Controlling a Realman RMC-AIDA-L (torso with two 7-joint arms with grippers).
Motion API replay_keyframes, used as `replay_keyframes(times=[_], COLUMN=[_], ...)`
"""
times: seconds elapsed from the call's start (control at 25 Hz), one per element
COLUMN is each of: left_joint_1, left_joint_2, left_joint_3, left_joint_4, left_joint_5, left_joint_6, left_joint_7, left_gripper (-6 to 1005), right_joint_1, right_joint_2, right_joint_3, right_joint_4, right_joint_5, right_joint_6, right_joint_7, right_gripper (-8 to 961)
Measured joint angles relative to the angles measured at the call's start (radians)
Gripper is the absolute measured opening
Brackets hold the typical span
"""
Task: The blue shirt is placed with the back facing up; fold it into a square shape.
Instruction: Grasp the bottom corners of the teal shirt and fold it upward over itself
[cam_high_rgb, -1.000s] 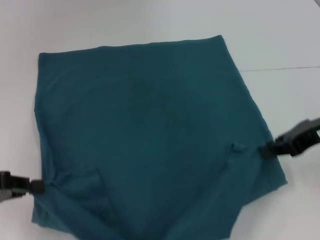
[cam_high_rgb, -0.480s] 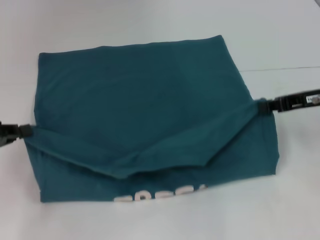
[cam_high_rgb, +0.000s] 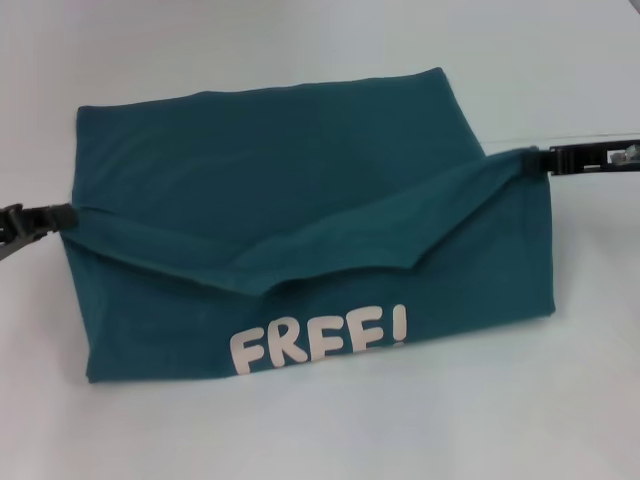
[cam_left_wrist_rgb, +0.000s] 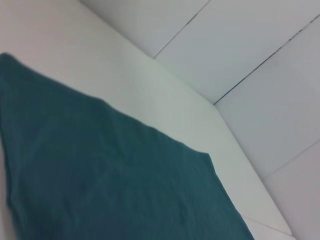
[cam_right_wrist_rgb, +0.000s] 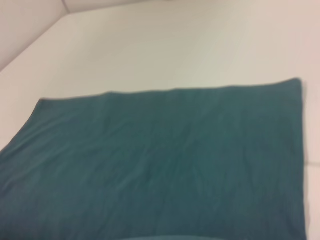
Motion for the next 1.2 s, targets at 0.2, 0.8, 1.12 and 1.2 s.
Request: replay_keyframes(times=[0.2,0.8,1.12,1.2], left_joint_1=[-0.038,-0.084,-0.124,-0.129], left_joint_2=[-0.002,-0.017,-0.023,-0.032], left_joint_3=[0.007,0.041,0.051,0.053], left_joint_4=[-0.051,-0.090,-0.155,-0.170], left_joint_5=[-0.018,-0.034,-0.043,-0.043], left_joint_6=[-0.072,-0.207,-0.308,-0.357], left_joint_7=[0.075,0.181,0.261,0.293], left_gripper=[29,29,29,29], right_joint_1=[0.003,0.027,0.052,0.063], right_joint_2=[0.007,0.022,0.025,0.025], right_joint_3=[-0.031,-0.122,-0.180,-0.198], right_joint_4=[0.014,0.086,0.155,0.198], right_joint_5=[0.011,0.033,0.034,0.032], right_joint_6=[0.100,0.360,0.486,0.546], right_joint_7=[-0.015,-0.016,-0.014,-0.014], right_gripper=[75,75,76,76])
